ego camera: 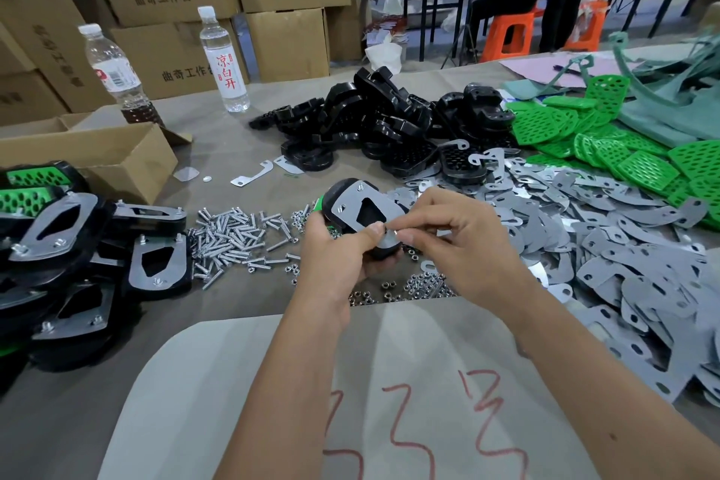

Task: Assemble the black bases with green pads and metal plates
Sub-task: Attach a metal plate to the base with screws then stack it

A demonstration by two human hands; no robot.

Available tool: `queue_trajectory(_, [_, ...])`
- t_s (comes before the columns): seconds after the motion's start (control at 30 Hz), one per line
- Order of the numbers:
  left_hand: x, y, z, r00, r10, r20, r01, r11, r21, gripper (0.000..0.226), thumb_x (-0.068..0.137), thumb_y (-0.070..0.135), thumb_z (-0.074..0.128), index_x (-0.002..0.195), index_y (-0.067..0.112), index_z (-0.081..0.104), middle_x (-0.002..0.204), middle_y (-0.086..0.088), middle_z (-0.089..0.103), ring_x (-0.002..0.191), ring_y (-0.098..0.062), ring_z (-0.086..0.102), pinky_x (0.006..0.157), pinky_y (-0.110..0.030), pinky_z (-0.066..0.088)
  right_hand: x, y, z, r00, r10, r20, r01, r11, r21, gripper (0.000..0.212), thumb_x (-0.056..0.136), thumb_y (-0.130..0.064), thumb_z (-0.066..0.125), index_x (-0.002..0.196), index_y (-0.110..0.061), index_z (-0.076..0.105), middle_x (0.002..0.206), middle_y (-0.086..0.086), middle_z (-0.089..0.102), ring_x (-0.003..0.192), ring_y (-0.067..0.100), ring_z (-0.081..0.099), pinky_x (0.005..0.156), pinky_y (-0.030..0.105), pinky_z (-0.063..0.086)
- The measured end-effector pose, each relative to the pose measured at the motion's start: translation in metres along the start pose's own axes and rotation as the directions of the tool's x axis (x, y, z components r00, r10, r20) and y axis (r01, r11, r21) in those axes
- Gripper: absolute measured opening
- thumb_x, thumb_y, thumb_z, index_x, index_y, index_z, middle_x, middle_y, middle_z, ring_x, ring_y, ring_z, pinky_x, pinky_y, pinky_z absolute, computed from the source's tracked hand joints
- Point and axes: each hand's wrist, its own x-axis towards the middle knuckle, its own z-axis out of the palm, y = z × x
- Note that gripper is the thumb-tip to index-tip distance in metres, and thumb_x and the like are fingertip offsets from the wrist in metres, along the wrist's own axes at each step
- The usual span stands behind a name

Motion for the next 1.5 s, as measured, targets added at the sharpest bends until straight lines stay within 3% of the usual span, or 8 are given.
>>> queue_trajectory(0.3, [-0.002, 0.001, 0.000, 1.000, -0.006, 0.022, 0.005, 0.999, 0.038, 0.034, 0.093, 0.002, 0.072, 0.121, 0.015, 0.058, 0.100, -0.011, 0.080, 0.076, -0.035, 0.078, 0.060, -0.041, 0.062, -0.004, -0.005, 0.005, 0.994, 0.028, -0.110, -0.022, 0.998, 0.052, 0.011, 0.080, -0.008, 0.088, 0.081, -0.017, 0.081, 0.074, -0.004, 0.063, 0.064, 0.012, 0.055, 0.060, 0.023, 0.045])
queue_trajectory(0.47, [-0.001, 0.001, -0.002, 1.000, -0.026, -0.003, 0.026, 0.999, -0.020, 0.036, 0.092, -0.002, 0.071, 0.123, 0.011, 0.059, 0.111, -0.018, 0.076, 0.093, -0.043, 0.076, 0.064, -0.036, 0.064, -0.002, -0.004, 0.001, 0.999, -0.044, -0.009, 0.043, 0.998, -0.045, 0.020, 0.089, -0.002, 0.078, 0.094, -0.021, 0.083, 0.082, -0.003, 0.064, 0.075, 0.019, 0.061, 0.065, 0.036, 0.051])
queue_trajectory(0.6, [-0.002, 0.002, -0.001, 0.999, -0.040, 0.032, 0.040, 0.999, -0.008, 0.036, 0.093, -0.001, 0.071, 0.125, 0.008, 0.058, 0.113, -0.021, 0.075, 0.095, -0.046, 0.075, 0.064, -0.035, 0.064, -0.001, -0.005, 0.000, 1.000, 0.008, -0.024, -0.007, 0.999, 0.047, 0.017, 0.087, -0.001, 0.079, 0.091, -0.017, 0.083, 0.082, -0.004, 0.064, 0.072, 0.019, 0.061, 0.064, 0.045, 0.053])
queue_trajectory(0.73, [-0.001, 0.006, -0.005, 0.993, -0.045, 0.113, 0.036, 0.996, 0.084, 0.037, 0.092, -0.002, 0.071, 0.124, 0.011, 0.057, 0.108, -0.017, 0.078, 0.081, -0.038, 0.077, 0.061, -0.035, 0.063, 0.000, -0.004, -0.012, 0.992, 0.034, 0.120, -0.046, 0.994, 0.100, 0.018, 0.086, 0.002, 0.079, 0.088, -0.015, 0.080, 0.077, -0.008, 0.062, 0.066, 0.008, 0.058, 0.060, 0.016, 0.045])
queue_trajectory(0.83, [-0.001, 0.006, -0.008, 0.994, -0.037, 0.106, 0.024, 0.992, 0.127, 0.038, 0.091, -0.002, 0.072, 0.123, 0.013, 0.058, 0.109, -0.014, 0.078, 0.087, -0.038, 0.077, 0.064, -0.037, 0.064, 0.000, -0.004, -0.015, 0.984, 0.046, 0.174, -0.051, 0.998, 0.027, 0.019, 0.088, 0.002, 0.077, 0.088, -0.017, 0.080, 0.078, -0.008, 0.061, 0.068, 0.009, 0.059, 0.059, 0.011, 0.043])
queue_trajectory(1.07, [0.003, 0.004, -0.007, 0.999, -0.039, 0.031, 0.039, 0.999, 0.017, 0.035, 0.093, 0.000, 0.071, 0.124, 0.013, 0.060, 0.114, -0.014, 0.076, 0.093, -0.038, 0.077, 0.062, -0.031, 0.061, -0.002, -0.005, -0.005, 0.998, 0.053, 0.020, -0.052, 0.998, -0.040, 0.020, 0.088, -0.012, 0.081, 0.105, -0.023, 0.079, 0.080, -0.010, 0.066, 0.068, 0.014, 0.061, 0.059, 0.022, 0.046])
queue_trajectory(1.17, [0.003, 0.001, -0.005, 0.999, -0.033, 0.001, 0.033, 0.999, -0.008, 0.037, 0.092, -0.001, 0.071, 0.125, 0.011, 0.060, 0.113, -0.017, 0.076, 0.097, -0.037, 0.077, 0.067, -0.036, 0.063, -0.004, -0.008, 0.006, 0.993, 0.063, -0.099, -0.070, 0.996, -0.063, 0.021, 0.078, -0.023, 0.091, 0.091, -0.018, 0.076, 0.063, -0.011, 0.062, 0.059, 0.022, 0.060, 0.056, 0.029, 0.049])
queue_trajectory(1.5, [0.001, -0.002, 0.000, 1.000, 0.002, -0.027, -0.003, 1.000, -0.022, 0.037, 0.092, -0.001, 0.073, 0.124, 0.011, 0.057, 0.112, -0.016, 0.075, 0.097, -0.034, 0.077, 0.065, -0.035, 0.063, -0.002, -0.005, 0.006, 0.986, -0.152, -0.068, 0.129, 0.954, -0.269, 0.008, 0.087, -0.003, 0.081, 0.085, -0.010, 0.079, 0.079, -0.002, 0.062, 0.068, 0.014, 0.057, 0.061, 0.023, 0.045])
